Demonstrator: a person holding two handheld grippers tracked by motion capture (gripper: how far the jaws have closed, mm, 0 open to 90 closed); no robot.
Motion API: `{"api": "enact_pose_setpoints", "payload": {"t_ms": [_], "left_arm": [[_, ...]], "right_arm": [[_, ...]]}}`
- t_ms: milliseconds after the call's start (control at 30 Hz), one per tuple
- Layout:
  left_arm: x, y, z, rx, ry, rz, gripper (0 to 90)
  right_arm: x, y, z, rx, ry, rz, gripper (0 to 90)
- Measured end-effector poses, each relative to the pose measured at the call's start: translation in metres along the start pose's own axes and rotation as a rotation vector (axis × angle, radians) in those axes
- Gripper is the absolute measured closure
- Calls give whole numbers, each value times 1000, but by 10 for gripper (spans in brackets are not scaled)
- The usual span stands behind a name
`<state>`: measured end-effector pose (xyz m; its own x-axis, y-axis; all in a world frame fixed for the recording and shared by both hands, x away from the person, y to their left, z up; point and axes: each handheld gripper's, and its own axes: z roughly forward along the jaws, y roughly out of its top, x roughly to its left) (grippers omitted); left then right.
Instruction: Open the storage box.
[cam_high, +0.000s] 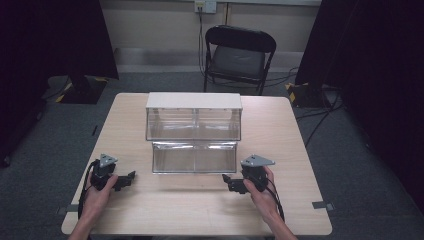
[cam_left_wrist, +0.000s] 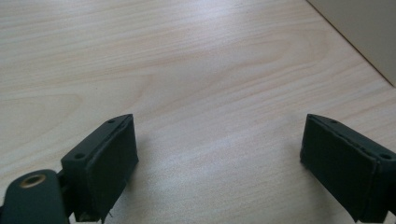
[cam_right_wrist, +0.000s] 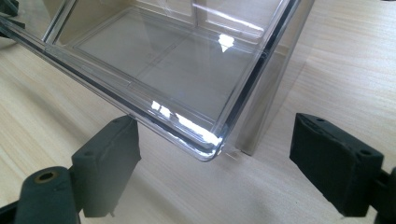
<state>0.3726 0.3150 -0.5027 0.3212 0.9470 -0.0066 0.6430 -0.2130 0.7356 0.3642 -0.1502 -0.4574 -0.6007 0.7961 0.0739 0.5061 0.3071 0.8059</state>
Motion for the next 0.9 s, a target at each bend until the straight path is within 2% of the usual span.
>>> {"api": "enact_pose_setpoints", "payload": {"t_ms": [133,233,900], "left_arm": [[0,0,0,0,0,0,104],[0,0,0,0,0,0,104],[0,0,0,0,0,0,104]], "right_arm": [[0,0,-2,-7,17,5,149],[1,1,-4,-11,6,-3,150],[3,3,-12,-53,26,5,149]]}}
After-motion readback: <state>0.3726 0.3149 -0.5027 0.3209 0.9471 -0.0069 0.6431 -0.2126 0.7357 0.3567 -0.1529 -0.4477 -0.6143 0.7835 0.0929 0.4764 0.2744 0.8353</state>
